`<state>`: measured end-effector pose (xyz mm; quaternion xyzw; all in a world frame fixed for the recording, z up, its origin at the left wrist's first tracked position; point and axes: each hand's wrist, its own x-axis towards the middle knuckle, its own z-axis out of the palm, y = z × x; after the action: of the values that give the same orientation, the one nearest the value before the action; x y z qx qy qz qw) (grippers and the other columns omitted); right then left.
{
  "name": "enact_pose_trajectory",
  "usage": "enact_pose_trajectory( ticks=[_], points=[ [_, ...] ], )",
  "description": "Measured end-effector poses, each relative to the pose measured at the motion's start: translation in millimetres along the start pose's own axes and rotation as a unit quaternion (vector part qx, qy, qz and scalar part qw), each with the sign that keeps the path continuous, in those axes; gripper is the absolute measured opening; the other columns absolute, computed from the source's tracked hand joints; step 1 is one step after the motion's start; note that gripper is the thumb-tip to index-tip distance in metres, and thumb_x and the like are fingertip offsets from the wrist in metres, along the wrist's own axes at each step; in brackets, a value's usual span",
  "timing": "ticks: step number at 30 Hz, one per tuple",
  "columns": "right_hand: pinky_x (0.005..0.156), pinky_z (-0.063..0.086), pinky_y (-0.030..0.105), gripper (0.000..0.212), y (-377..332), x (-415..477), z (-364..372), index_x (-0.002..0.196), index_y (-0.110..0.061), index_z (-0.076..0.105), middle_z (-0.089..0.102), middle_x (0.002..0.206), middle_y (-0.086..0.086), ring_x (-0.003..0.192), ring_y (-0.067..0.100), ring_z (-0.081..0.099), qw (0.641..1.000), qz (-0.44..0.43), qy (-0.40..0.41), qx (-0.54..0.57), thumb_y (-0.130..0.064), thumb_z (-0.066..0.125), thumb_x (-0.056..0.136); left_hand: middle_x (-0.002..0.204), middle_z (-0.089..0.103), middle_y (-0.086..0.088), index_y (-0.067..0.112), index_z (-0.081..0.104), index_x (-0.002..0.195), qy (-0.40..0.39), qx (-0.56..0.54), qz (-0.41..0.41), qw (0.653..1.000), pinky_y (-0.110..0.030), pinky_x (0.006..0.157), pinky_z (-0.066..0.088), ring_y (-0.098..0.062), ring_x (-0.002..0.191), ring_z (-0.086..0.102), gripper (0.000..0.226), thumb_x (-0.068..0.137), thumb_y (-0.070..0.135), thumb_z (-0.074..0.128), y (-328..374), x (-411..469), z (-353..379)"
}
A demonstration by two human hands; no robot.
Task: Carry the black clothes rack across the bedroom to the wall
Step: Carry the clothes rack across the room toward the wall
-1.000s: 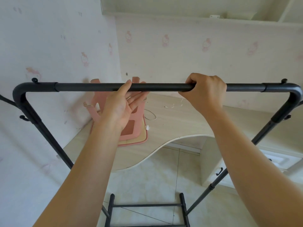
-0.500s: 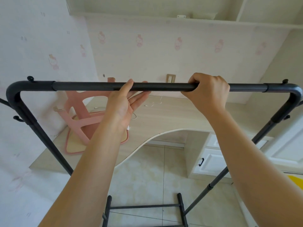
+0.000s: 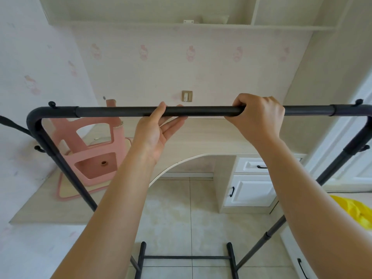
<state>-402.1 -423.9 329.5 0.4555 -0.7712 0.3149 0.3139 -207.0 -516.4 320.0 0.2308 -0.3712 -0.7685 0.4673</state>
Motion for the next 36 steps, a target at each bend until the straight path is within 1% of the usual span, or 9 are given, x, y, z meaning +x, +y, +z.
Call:
enact_pose_trajectory(
  ticks=[4,8,12,14,20,22,25,31,36],
  points=[
    [0.061,0.026,0.025,0.012,18,-6,-10,0.066,-0.018,0.066,0.057,0.047,0.001,0.052,0.03,0.051,1.0,0.007,0.006,-0.007,-0.025,0.075,0.07,0.11,0.072,-0.023,0.006,0.056,0.089,-0.011,0.001,-0.013,1.0,-0.032,0.075,0.062,-0.035,0.086,0.076,0.014,0.099,0.015,0.056,-13,-5,12],
    [0.061,0.026,0.025,0.013,41,-11,-21,0.062,-0.017,0.065,0.054,0.043,0.001,0.048,0.03,0.048,0.999,0.012,0.03,-0.012,-0.021,0.076,0.067,0.114,0.071,-0.024,0.005,0.057,0.09,-0.024,0.007,-0.027,0.999,-0.034,0.079,0.062,-0.036,0.091,0.075,0.015,0.099,0.017,0.056,-27,-8,27],
    [0.059,0.026,0.025,0.014,67,-15,-33,0.059,-0.016,0.063,0.05,0.04,0.002,0.043,0.029,0.043,0.998,0.022,0.048,-0.044,-0.019,0.076,0.065,0.103,0.074,-0.017,0.003,0.061,0.091,-0.037,0.034,-0.019,0.999,-0.035,0.085,0.06,-0.032,0.09,0.076,0.021,0.099,0.022,0.055,-44,-9,47],
    [0.059,0.025,0.025,0.015,80,-16,-38,0.059,-0.016,0.062,0.05,0.04,0.002,0.042,0.028,0.041,0.996,0.031,0.053,-0.06,-0.019,0.075,0.066,0.102,0.074,-0.016,0.001,0.06,0.095,-0.033,0.048,-0.013,0.998,-0.035,0.088,0.059,-0.03,0.089,0.076,0.025,0.099,0.025,0.054,-51,-8,55],
    [0.061,0.024,0.025,0.017,111,-19,-58,0.061,-0.015,0.063,0.053,0.044,0.002,0.047,0.029,0.046,0.992,0.062,0.036,-0.105,-0.026,0.073,0.071,0.113,0.071,-0.02,-0.002,0.056,0.116,-0.05,0.049,-0.026,0.997,-0.037,0.092,0.057,-0.03,0.093,0.076,0.035,0.099,0.028,0.053,-70,-1,79],
    [0.061,0.025,0.026,0.021,122,-20,-66,0.059,-0.015,0.061,0.049,0.042,0.0,0.046,0.028,0.045,0.988,0.081,0.029,-0.127,-0.029,0.072,0.071,0.111,0.072,-0.018,-0.001,0.056,0.113,-0.065,0.048,-0.033,0.996,-0.036,0.091,0.058,-0.029,0.092,0.076,0.032,0.1,0.028,0.053,-76,2,91],
    [0.059,0.026,0.026,0.031,138,-21,-77,0.053,-0.014,0.053,0.035,0.038,-0.004,0.043,0.027,0.04,0.981,0.107,0.026,-0.159,-0.033,0.07,0.07,0.104,0.074,-0.016,-0.001,0.057,0.107,-0.09,0.049,-0.043,0.994,-0.034,0.085,0.06,-0.028,0.088,0.077,0.03,0.1,0.028,0.051,-84,5,110],
    [0.057,0.027,0.026,0.034,162,-28,-101,0.056,-0.014,0.059,0.05,0.043,0.001,0.047,0.028,0.05,0.967,0.126,0.021,-0.22,-0.04,0.066,0.075,0.098,0.073,-0.015,0.002,0.056,0.094,-0.132,0.047,-0.069,0.988,-0.03,0.08,0.061,-0.024,0.079,0.078,0.027,0.101,0.027,0.05,-103,7,143],
    [0.058,0.027,0.027,0.028,175,-35,-117,0.057,-0.015,0.061,0.05,0.043,0.0,0.047,0.026,0.048,0.959,0.148,0.016,-0.241,-0.036,0.07,0.074,0.095,0.073,-0.016,0.001,0.055,0.093,-0.156,0.048,-0.087,0.983,-0.03,0.08,0.061,-0.024,0.078,0.078,0.029,0.101,0.028,0.049,-117,6,161]
  ],
)
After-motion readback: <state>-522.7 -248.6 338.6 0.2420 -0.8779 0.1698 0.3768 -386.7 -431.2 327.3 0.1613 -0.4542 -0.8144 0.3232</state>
